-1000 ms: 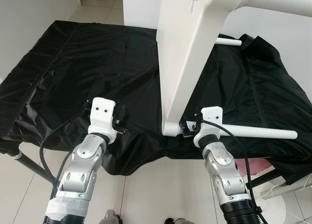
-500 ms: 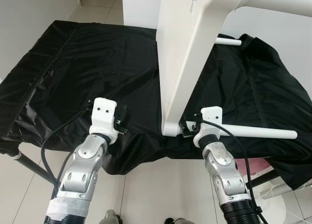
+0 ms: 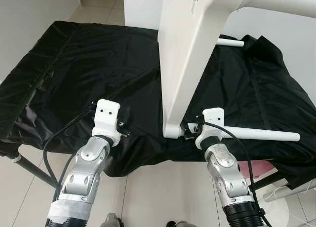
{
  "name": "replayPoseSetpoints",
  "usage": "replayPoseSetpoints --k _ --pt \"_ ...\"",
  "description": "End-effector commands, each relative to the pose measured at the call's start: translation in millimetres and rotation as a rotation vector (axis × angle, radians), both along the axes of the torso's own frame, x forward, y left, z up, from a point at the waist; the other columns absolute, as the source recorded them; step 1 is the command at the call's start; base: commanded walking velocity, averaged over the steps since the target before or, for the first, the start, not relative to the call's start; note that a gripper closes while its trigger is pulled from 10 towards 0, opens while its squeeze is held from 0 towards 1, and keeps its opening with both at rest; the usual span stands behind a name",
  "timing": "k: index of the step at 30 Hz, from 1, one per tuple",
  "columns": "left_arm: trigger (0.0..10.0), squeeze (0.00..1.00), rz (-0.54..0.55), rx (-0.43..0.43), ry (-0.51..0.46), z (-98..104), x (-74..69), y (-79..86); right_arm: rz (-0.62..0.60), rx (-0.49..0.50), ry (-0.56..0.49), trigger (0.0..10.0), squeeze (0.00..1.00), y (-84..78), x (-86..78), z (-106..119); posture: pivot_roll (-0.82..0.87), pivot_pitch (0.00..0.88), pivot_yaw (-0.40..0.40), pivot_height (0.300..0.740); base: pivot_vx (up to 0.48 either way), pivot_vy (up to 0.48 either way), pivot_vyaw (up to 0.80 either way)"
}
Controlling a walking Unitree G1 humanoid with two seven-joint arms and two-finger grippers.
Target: Building children table
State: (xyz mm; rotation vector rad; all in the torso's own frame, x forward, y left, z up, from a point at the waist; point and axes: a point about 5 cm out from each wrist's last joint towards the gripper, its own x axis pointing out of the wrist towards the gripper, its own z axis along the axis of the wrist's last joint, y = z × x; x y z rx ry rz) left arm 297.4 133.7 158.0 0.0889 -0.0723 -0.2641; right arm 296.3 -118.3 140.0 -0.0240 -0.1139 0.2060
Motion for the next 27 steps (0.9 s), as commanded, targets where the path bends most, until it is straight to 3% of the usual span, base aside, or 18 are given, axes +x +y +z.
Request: replayPoseSetpoints --k 1,16,19,24,27 --pt "10.0 0.00 -0.024 0.011 0.012 -3 -1.9 -3.2 0.059 -0.013 0.058 10.0 0.00 10.5 -2.0 -12 0.08 0.083 -0.063 0.740 0.000 0.000 0.00" --pt "10.0 0.00 -0.029 0.026 0.012 -3 -2.8 0.3 0.146 -0.022 0.073 10.0 0.00 25.1 -4.5 -17 0.08 0.073 -0.065 0.740 0.000 0.000 0.00" --pt "10.0 0.00 -0.017 0.047 0.004 0 -1.3 10.7 0.209 -0.020 0.075 10.0 0.00 39.5 -3.4 -18 0.09 0.079 -0.065 0.740 0.000 0.000 0.00" --pt "10.0 0.00 -0.005 0.059 -0.002 4 -0.3 19.3 0.239 -0.017 0.073 10.0 0.00 47.3 -2.0 -18 0.09 0.083 -0.065 0.740 0.000 0.000 0.00" --pt "10.0 0.00 0.006 0.089 -0.013 11 -0.8 34.8 0.272 -0.010 0.065 10.0 0.00 58.4 2.4 -15 0.10 0.093 -0.066 0.740 0.000 0.000 0.00"
